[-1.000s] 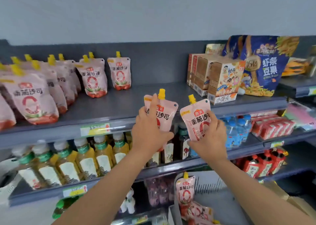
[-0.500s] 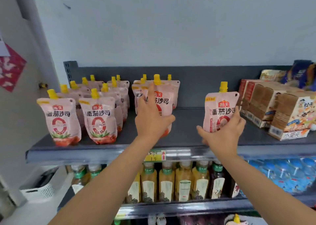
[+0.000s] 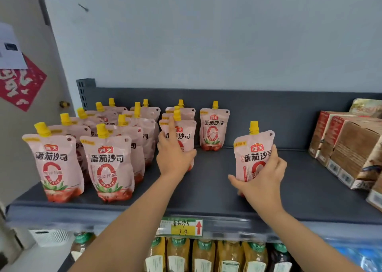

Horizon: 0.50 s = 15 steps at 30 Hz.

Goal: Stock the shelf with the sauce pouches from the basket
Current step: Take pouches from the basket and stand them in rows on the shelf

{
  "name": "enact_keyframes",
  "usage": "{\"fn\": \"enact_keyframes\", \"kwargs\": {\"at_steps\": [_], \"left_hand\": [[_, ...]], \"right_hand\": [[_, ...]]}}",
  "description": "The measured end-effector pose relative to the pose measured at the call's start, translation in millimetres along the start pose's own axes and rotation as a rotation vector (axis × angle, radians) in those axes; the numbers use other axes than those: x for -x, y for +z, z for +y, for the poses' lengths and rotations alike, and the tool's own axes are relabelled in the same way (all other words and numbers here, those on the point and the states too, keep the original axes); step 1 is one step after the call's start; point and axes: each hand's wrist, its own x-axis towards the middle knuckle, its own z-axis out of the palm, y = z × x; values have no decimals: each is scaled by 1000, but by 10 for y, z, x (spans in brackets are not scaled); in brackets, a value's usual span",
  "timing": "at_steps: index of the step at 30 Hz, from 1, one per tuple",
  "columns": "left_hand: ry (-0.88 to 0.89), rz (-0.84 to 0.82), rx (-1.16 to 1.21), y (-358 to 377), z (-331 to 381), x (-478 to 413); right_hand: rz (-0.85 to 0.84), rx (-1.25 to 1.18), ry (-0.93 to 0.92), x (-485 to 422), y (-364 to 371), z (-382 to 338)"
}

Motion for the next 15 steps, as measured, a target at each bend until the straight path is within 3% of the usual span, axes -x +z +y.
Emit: {"fn": "enact_keyframes", "kwargs": {"at_steps": [15], "left_hand": [[72, -75, -2, -56, -93, 60]], "right_hand": [[-111, -82, 72, -14, 61, -235]]}}
